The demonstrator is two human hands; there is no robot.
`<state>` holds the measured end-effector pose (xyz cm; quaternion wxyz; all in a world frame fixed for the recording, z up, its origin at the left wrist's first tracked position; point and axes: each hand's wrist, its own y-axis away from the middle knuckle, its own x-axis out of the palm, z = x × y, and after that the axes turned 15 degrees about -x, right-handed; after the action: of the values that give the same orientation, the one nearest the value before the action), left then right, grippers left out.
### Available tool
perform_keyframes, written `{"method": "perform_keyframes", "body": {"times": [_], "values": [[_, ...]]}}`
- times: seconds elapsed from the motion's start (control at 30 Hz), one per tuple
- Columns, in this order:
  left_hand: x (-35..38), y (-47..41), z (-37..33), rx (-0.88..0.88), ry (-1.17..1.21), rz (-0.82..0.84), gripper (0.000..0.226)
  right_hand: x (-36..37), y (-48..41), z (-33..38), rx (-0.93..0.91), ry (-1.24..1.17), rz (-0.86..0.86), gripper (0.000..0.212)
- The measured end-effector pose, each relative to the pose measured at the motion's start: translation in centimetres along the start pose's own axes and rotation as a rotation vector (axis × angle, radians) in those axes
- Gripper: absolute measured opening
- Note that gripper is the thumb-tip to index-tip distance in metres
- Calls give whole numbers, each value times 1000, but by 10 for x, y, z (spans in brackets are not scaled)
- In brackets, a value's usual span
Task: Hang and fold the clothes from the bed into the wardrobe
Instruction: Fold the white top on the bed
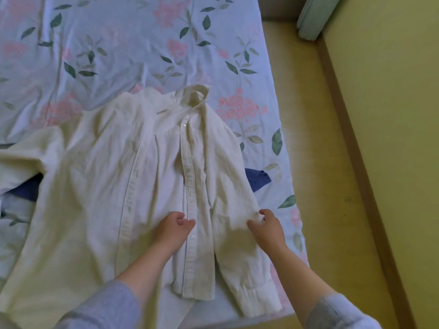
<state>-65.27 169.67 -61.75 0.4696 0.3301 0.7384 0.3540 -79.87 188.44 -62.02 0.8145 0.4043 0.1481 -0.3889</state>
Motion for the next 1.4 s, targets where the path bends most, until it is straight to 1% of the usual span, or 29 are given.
{"method": "perform_keyframes", "body": {"times": [0.07,0.1,0.13,0.17,0.23,0.27,0.3,0.33,0.37,0.4,0.47,0.5,0.57,0.6,0.63,0.67,0.73,0.77,0.83,0.9,0.97,1.03,1.07,1.13,1.2,1.23,1.27,1.33,1.4], "values": [[12,-3,2,-26,-15,13,39,7,-5,-5,27,-7,43,61],[18,-3,3,-34,-33,-6,29,10,-7,-8,35,19,63,60],[23,-2,2,-37,-76,-39,22,13,-8,-12,43,54,82,53],[28,-2,2,-36,-139,-67,25,15,-9,-16,45,84,86,42],[35,-1,2,-89,-242,-45,45,17,-8,-21,54,47,42,19],[37,0,2,-140,-257,4,49,17,-6,-22,48,-13,3,20],[37,-1,4,-164,-259,43,44,16,-5,-23,38,-76,-42,26],[35,-2,7,-165,-262,72,32,13,-4,-22,40,-116,-92,29],[32,-1,9,-159,-248,88,28,9,-3,-19,44,-134,-158,31],[29,-1,11,-158,-204,107,30,5,-3,-15,52,-126,-232,31],[22,3,11,-127,-53,146,24,-4,-5,-6,42,-43,-384,21],[16,7,10,-97,14,129,22,-9,-5,-2,26,20,-450,14],[-1,17,8,-21,108,54,22,-11,4,4,-71,137,-526,25],[-12,21,8,13,124,11,23,-9,12,6,-145,157,-517,27],[-25,25,9,48,120,-30,25,-4,22,8,-208,139,-466,23],[-39,29,11,84,99,-66,27,5,34,8,-237,105,-368,18],[-65,34,18,120,77,-115,33,26,56,1,-236,37,-151,11],[-75,34,24,124,79,-133,35,38,65,-3,-220,16,-68,9],[-89,33,36,116,110,-144,35,62,78,-12,-184,7,51,10],[-94,30,47,110,146,-106,26,84,84,-18,-179,18,102,13],[-93,26,59,111,139,-58,14,100,82,-22,-216,77,111,26],[-91,21,69,107,116,0,11,110,75,-26,-276,163,102,37],[-90,20,74,96,113,33,11,115,72,-27,-288,195,96,38],[-90,17,83,87,116,68,13,122,64,-27,-290,237,118,33],[-91,15,89,100,114,67,11,127,63,-27,-274,243,109,20],[-92,15,91,105,113,60,11,127,65,-27,-259,203,76,14],[-92,16,92,108,108,53,11,125,70,-28,-235,141,29,12],[-93,19,92,117,104,34,11,116,88,-37,-153,27,-107,18],[-93,23,91,141,111,28,11,97,117,-57,-44,-22,-291,20]]}}
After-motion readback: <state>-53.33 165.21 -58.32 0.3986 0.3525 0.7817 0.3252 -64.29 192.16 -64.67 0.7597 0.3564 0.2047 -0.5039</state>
